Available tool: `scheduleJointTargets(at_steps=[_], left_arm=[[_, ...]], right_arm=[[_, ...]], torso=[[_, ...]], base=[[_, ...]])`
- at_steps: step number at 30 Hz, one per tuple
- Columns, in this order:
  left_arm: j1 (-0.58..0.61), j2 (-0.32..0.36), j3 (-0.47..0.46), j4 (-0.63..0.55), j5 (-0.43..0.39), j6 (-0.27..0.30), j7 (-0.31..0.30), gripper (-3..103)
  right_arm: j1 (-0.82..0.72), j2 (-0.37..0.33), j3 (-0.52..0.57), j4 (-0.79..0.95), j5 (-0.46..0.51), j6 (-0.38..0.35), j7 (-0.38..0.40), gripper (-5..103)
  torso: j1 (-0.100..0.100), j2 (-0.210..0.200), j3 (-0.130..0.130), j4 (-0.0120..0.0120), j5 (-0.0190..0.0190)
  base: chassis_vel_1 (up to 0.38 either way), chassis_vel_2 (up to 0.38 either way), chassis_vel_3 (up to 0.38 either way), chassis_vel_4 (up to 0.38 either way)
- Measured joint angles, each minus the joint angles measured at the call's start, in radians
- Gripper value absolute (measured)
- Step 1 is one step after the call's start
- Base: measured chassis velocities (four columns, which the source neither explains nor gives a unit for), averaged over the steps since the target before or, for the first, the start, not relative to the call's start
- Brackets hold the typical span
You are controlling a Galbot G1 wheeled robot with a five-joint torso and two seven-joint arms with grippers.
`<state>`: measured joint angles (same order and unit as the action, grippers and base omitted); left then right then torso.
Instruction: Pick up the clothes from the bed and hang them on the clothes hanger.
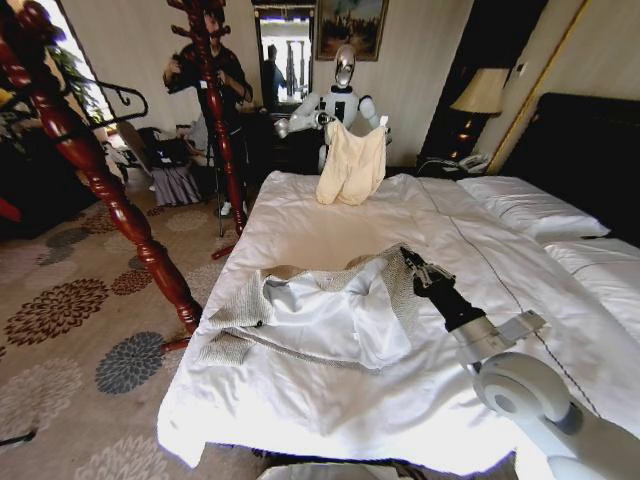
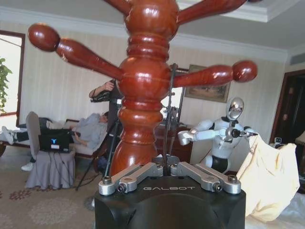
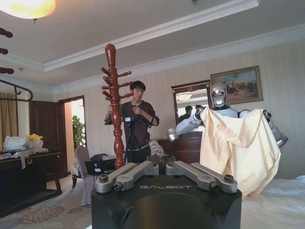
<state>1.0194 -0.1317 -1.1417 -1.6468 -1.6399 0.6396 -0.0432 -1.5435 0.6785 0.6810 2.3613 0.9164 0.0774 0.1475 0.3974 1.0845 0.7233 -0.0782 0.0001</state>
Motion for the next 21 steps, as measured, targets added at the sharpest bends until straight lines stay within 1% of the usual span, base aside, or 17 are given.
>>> scheduleJointTargets(at_steps=[11, 13, 14, 19, 21], left_arm=[[-0.052, 0.008, -0.007, -0.043, -0.053, -0.026, -0.006, 2], [-0.056, 0.007, -0.009, -0.067, -0.065, -0.026, -0.007, 2], [-0.058, 0.003, -0.012, -0.097, -0.077, -0.026, -0.007, 2], [-0.06, -0.013, -0.016, -0.153, -0.09, -0.029, -0.005, 2], [-0.06, -0.02, -0.017, -0.178, -0.091, -0.039, 0.008, 2]], right_arm=[[-0.021, -0.003, 0.011, 0.007, -0.008, -0.001, 0.001, 1], [-0.02, -0.006, 0.012, 0.007, -0.008, -0.001, 0.001, 1], [-0.018, -0.007, 0.013, 0.006, -0.008, -0.001, 0.002, 1], [-0.018, -0.004, 0.014, 0.003, -0.008, -0.001, 0.002, 1], [-0.018, -0.001, 0.014, 0.002, -0.008, -0.001, 0.003, 1]], torso=[[0.0, 0.0, 0.0, 0.0002, 0.0], [0.0, 0.0, 0.0, 0.0002, 0.0001], [0.0, 0.0, 0.0, 0.0002, 0.0002], [0.0, 0.0, 0.0, 0.0003, 0.0001], [0.0, 0.0, 0.0, 0.0003, 0.0001]], base=[[0.0, 0.0, 0.0, 0.0], [0.0, 0.0, 0.0, 0.0], [0.0, 0.0, 0.0, 0.0], [0.0, 0.0, 0.0, 0.0], [0.0, 0.0, 0.0, 0.0]])
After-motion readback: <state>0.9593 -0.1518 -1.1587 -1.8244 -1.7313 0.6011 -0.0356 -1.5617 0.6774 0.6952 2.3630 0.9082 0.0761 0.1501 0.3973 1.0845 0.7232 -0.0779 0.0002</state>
